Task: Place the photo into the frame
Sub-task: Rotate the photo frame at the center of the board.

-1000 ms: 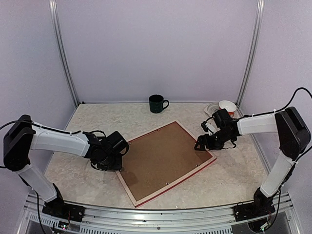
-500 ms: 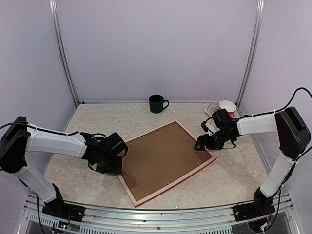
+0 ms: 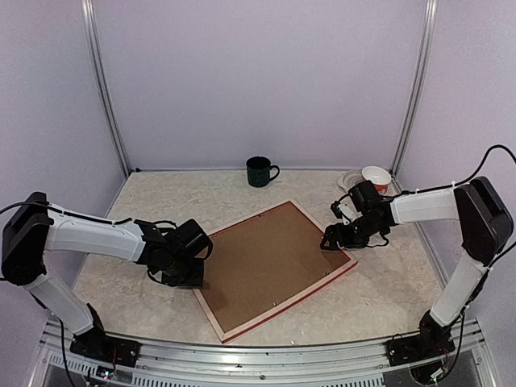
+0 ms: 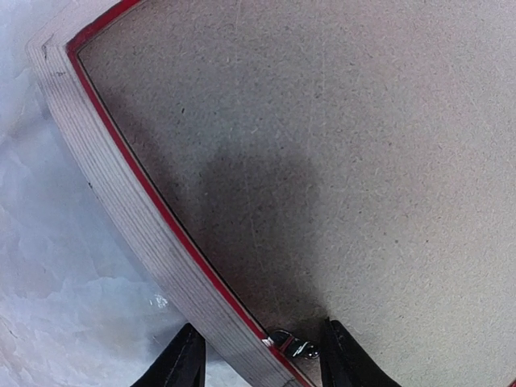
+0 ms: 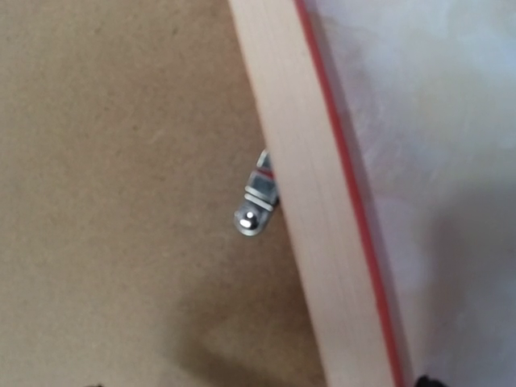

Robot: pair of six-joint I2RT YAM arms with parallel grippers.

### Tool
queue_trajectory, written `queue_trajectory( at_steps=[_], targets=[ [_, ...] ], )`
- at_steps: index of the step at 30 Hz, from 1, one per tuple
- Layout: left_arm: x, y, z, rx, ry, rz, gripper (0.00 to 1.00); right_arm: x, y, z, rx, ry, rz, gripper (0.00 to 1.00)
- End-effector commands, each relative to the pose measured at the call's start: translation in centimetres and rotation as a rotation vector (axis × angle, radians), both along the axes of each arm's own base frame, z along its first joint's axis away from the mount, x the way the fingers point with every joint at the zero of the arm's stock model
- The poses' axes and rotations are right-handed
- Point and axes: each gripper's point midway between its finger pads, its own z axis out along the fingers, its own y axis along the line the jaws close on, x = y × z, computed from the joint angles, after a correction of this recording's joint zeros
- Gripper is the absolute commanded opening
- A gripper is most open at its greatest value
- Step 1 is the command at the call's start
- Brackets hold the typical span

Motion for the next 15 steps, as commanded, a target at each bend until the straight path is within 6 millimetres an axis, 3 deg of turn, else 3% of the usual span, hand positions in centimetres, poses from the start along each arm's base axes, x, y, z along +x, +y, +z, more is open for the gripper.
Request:
queue_trajectory(
  at_steps=[1, 10, 15],
  targets=[
    [0.2, -0.1, 0.4, -0.002, -0.014, 0.006, 0.48, -0.1, 1.4, 0.7, 0.032, -0.01, 0.024, 0.82],
    [-1.0, 0.9, -1.6, 0.045, 0.033, 0.027, 0.43, -0.2, 1.7, 0.3, 0.027, -0.005, 0.032, 0.82],
    [-0.9, 0.8, -1.7, 0.039, 0.03, 0.032, 0.39, -0.3, 1.8, 0.1, 0.025, -0.002, 0.036, 0.82]
  ],
)
